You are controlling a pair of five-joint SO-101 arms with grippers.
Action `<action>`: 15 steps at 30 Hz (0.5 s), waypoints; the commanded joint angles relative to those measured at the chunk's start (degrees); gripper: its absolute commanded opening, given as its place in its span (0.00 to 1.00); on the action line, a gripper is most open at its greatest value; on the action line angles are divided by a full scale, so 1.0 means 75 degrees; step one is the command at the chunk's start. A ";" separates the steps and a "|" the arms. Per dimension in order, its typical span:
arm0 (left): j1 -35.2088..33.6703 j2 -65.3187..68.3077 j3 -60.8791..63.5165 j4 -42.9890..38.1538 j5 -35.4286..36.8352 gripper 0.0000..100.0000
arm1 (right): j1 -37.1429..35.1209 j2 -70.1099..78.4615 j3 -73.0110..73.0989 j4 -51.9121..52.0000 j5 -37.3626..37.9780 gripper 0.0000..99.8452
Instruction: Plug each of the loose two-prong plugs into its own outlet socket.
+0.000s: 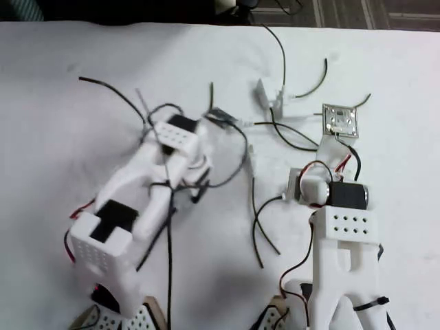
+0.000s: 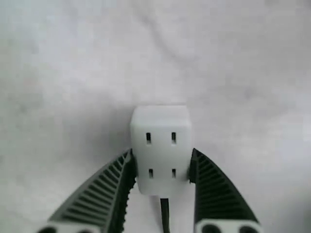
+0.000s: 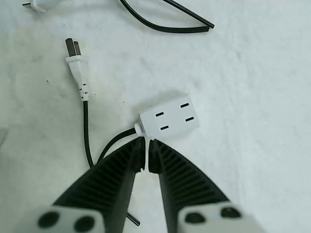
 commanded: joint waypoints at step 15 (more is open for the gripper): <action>0.1108 -0.1506 0.1032 -0.0645 -0.0692 0.03 | 0.0088 -0.0193 -0.0035 -0.0100 0.0059 0.02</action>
